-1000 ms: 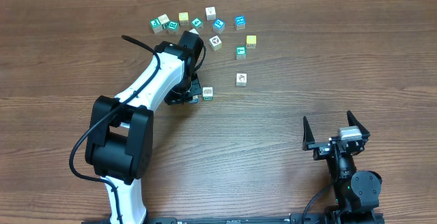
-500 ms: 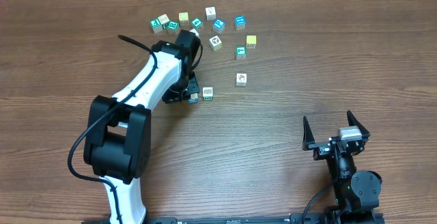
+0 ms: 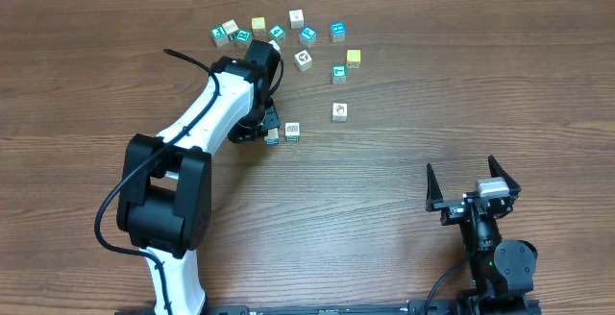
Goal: Form a horizontal line
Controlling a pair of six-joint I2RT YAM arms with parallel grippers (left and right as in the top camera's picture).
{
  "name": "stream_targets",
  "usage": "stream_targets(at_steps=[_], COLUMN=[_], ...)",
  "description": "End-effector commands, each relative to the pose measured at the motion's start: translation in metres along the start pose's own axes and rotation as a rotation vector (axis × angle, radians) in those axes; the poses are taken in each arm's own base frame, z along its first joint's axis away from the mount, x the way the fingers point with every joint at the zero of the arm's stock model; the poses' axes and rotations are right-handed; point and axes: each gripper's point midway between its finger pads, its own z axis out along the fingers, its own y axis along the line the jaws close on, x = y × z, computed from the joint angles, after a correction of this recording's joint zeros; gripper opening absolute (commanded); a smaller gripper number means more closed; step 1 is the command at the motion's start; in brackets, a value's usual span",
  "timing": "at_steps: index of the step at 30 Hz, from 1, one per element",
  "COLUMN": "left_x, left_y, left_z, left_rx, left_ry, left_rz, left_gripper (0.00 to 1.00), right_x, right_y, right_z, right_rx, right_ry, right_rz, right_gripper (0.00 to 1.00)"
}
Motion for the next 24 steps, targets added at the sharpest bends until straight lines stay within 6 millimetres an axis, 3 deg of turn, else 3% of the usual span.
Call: stream_targets(at_steps=[1, 24], left_x=[-0.0010, -0.0059], left_y=[0.0042, 0.0013], left_z=[0.0052, 0.0052], left_rx=[-0.022, -0.011], left_ry=[0.000, -0.020], left_rz=[-0.015, -0.014], left_gripper=[0.05, 0.05], right_x=[0.0017, 0.0017], right_y=[-0.0006, -0.0006], right_z=[0.0001, 0.0001], right_rx=[0.002, 0.002], right_ry=[-0.004, -0.004], right_rz=[-0.003, -0.003], right_gripper=[1.00, 1.00])
